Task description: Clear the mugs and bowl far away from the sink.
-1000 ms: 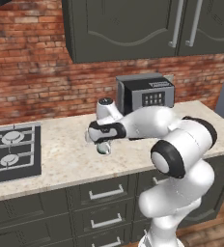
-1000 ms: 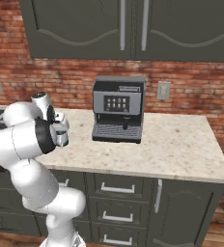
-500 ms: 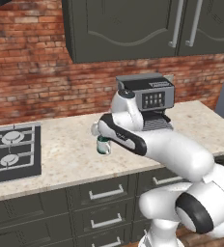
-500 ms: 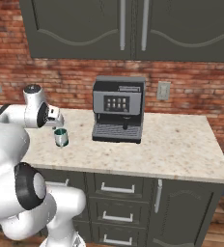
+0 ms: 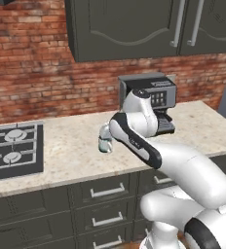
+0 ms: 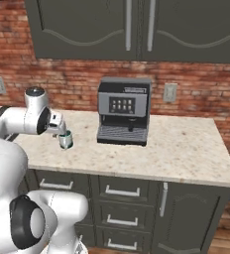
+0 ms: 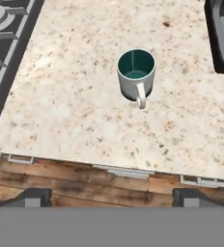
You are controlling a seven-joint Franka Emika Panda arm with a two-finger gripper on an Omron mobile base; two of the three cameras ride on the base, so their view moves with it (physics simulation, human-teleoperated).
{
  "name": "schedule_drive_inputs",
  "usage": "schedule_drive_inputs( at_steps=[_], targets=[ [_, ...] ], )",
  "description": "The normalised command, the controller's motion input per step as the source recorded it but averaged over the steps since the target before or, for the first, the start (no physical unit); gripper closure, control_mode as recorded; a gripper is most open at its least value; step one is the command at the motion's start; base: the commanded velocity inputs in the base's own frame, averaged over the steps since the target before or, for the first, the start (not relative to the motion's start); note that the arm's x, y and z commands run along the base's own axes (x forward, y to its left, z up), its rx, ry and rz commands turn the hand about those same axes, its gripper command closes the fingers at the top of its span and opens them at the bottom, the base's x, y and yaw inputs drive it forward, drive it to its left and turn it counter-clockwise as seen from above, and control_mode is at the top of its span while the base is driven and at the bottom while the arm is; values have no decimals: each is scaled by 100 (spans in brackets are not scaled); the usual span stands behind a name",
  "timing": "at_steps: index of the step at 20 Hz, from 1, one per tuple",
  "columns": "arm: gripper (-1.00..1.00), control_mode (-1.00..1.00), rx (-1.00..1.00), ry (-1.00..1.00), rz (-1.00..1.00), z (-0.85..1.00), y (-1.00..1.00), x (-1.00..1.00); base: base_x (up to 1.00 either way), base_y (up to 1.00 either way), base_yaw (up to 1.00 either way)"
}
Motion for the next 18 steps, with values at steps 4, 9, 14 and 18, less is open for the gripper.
schedule_drive_inputs(
  at_steps=[4,9,14,18],
  targets=[
    [-100,100,0,0,0,0,0,0,-56,-2,57],
    [-100,100,0,0,0,0,0,0,-73,0,63],
    [-100,100,0,0,0,0,0,0,-84,9,66],
    [-100,100,0,0,0,0,0,0,-84,25,72]
  ],
)
